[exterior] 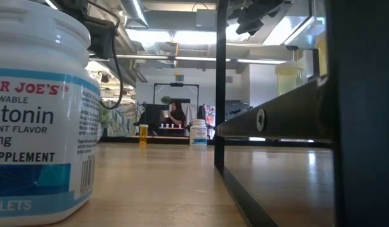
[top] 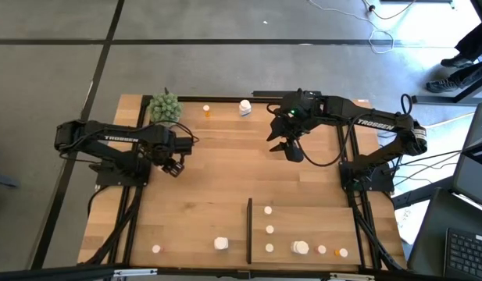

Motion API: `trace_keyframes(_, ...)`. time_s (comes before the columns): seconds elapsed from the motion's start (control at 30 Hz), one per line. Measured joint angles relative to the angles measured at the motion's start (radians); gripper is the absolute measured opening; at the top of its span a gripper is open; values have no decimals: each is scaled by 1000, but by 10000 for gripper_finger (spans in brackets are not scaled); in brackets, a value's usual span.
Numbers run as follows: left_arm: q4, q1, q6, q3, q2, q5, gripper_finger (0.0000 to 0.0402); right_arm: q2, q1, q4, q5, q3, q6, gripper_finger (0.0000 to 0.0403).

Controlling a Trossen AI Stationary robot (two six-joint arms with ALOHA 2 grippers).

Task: Pick and place medicine bottles onto shelf by color
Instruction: Put the top pink pill bottle on the shelf aligned with the other pink pill bottle

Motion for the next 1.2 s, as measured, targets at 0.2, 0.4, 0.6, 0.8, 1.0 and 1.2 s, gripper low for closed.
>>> trace_keyframes(0.2, 47, 0, -3, -10, 0, 5, 155, 0, 0, 0, 0, 0, 0, 188)
trace_keyframes(0.4, 55, 0, -10, -64, 0, 41, 155, 0, 0, 0, 0, 0, 0, 188)
trace_keyframes(0.6, 66, 0, -10, -67, 0, 41, 154, 0, 0, 0, 0, 0, 0, 188)
trace_keyframes(0.8, 67, 0, -9, -67, 0, 43, 125, 0, 0, 1, 0, 0, 0, 188)
trace_keyframes(1.0, 67, 0, -9, -67, 0, 44, 98, 0, 0, 1, 0, 0, 0, 188)
trace_keyframes(1.2, 57, 0, -9, -61, 0, 57, 95, 0, 0, 5, 0, 0, 0, 188)
